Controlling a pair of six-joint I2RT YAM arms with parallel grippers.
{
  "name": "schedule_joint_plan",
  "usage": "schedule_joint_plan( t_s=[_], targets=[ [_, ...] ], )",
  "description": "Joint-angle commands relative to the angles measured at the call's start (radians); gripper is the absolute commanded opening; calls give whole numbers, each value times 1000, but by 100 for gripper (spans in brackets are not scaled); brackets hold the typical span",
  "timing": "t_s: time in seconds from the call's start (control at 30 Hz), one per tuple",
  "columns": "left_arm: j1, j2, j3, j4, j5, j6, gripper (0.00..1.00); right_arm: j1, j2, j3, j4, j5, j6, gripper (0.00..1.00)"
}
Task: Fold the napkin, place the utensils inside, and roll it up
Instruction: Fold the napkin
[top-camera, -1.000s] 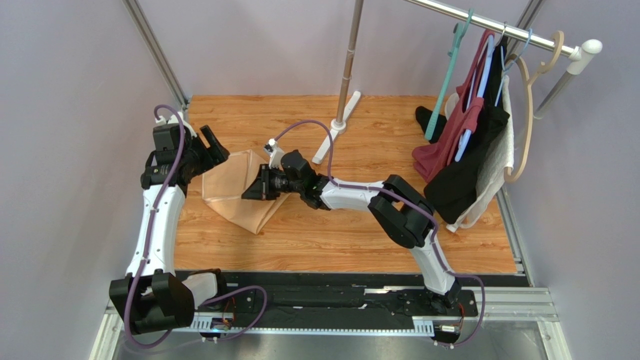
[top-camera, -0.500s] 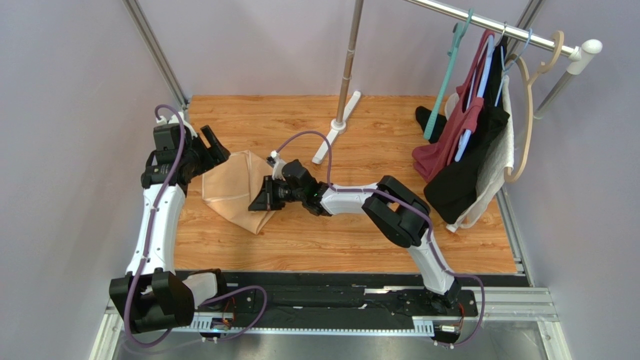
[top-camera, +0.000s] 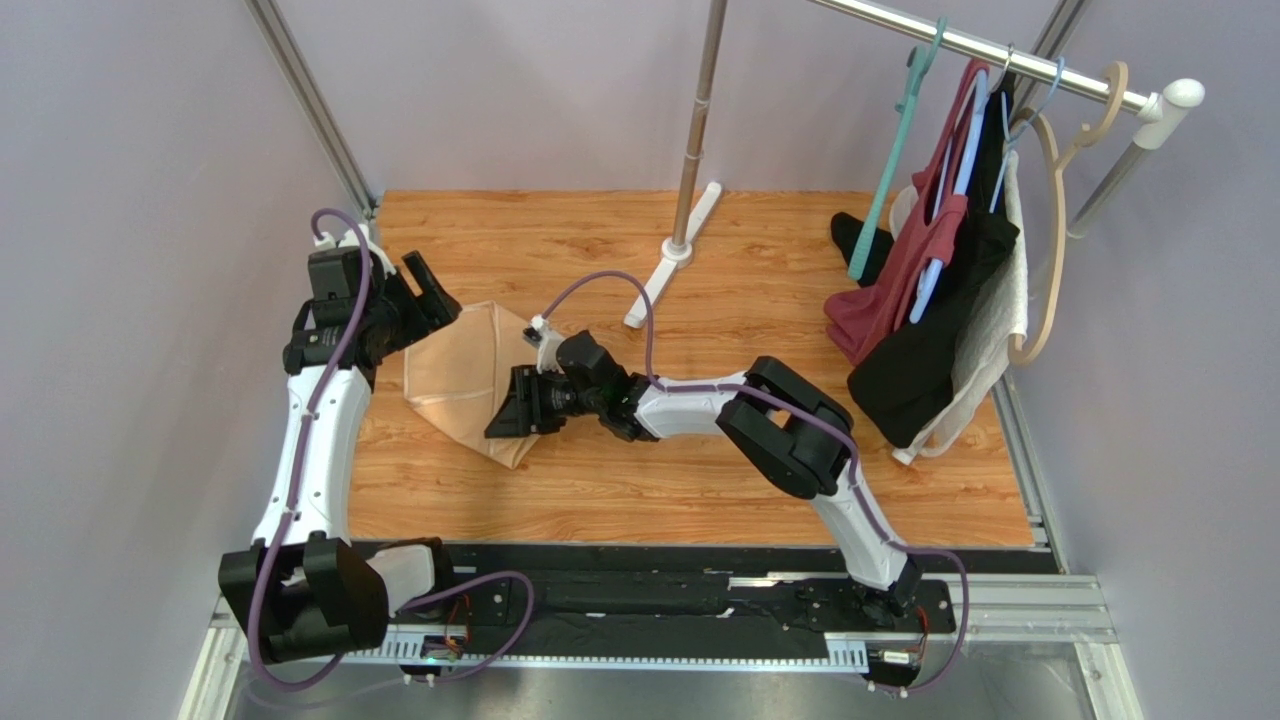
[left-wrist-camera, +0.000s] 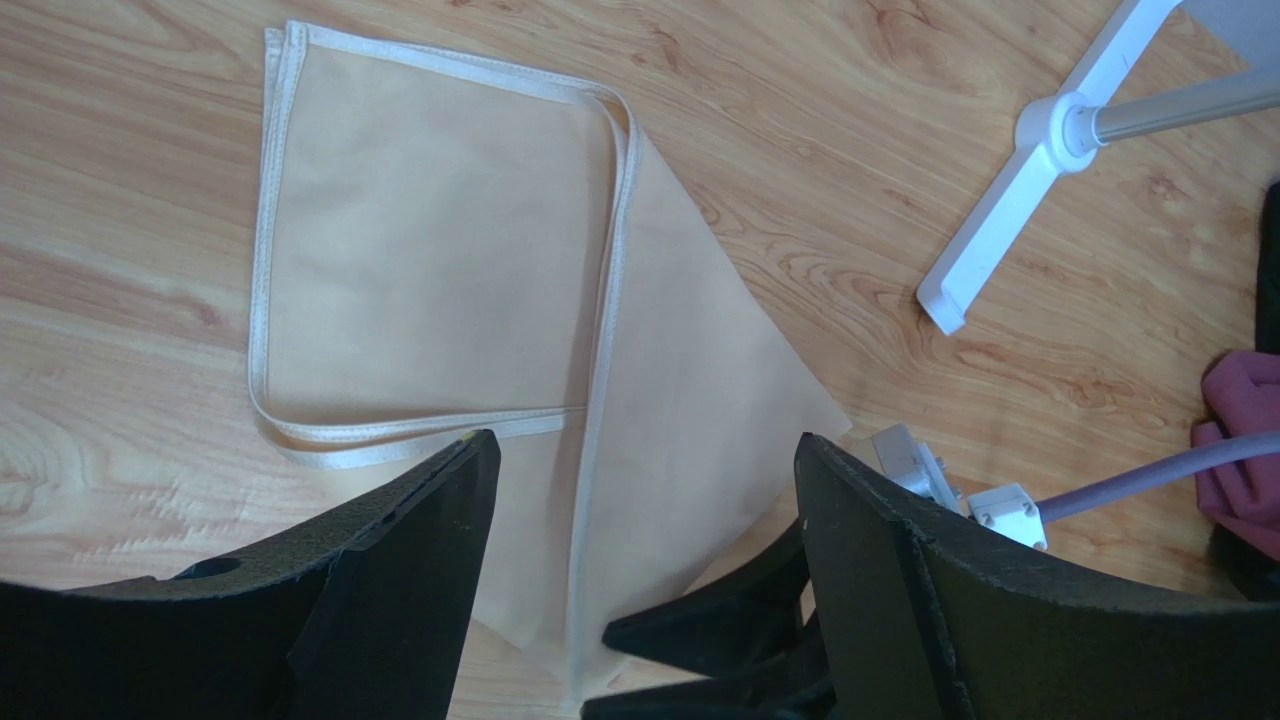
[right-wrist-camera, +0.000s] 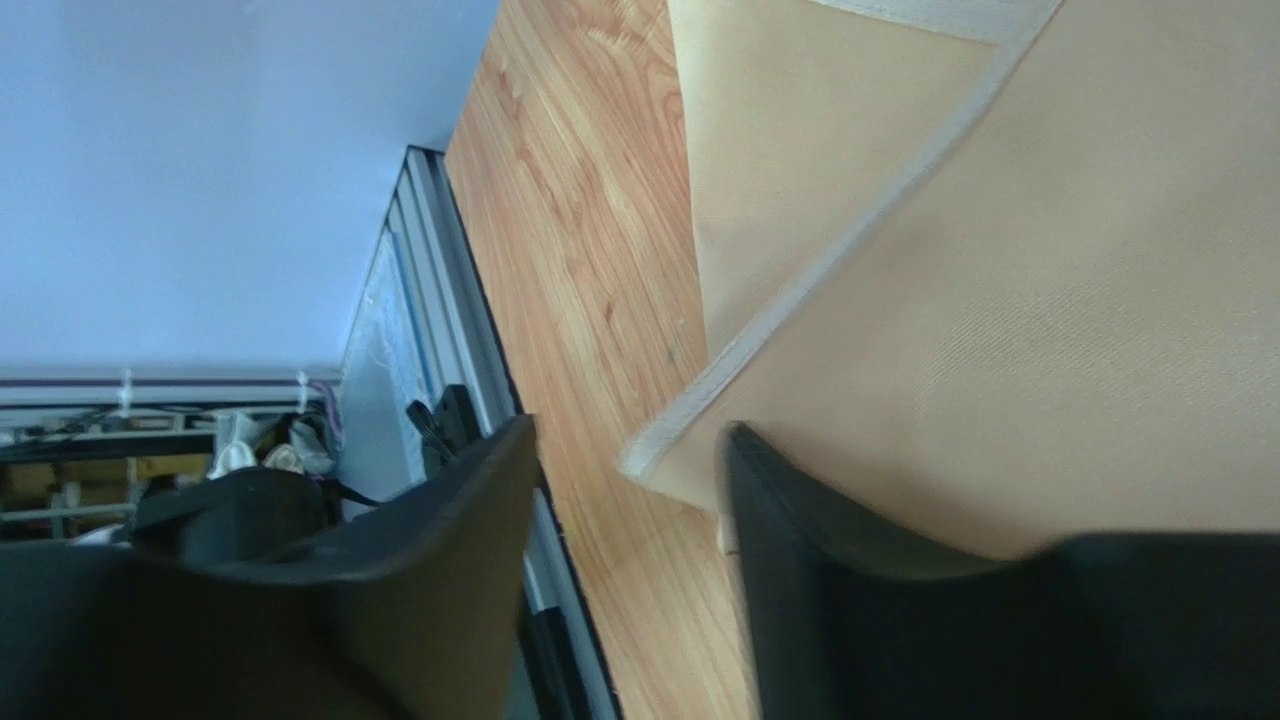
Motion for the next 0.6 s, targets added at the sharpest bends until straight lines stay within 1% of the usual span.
schedule_joint_plan(
  t_s=[0.0,0.07,0.13,0.17,0.27,0.33,0.37,0.47,0.57],
  targets=[
    [1,5,-6,18,21,3,82,7,-69,-49,30,-7,-99,67],
    [2,9,-8,21,26,0,82,8,-139,-94,19,4,-142,69],
    [1,17,-6,21,39,-1,82,5,-189,-123,-5,22,-222,71],
    [1,22,-6,18,38,-1,82,2,-244,-132,-39,36,-246,71],
    [1,23,-9,16,30,0,82,-34,-310,-134,-100,66,-309,72],
    [1,23,-13,16,27,-1,82,-80,-324,-116,-119,53,-332,72],
    [1,22,-17,16,30,-4,82,-96,-326,-102,-154,51,-342,72],
    [1,23,-43,18,39,-15,82,-148,-295,-38,-223,39,-371,71],
    [1,8,-97,10,21,-29,82,-197,-238,12,-235,7,-363,71]
  ],
)
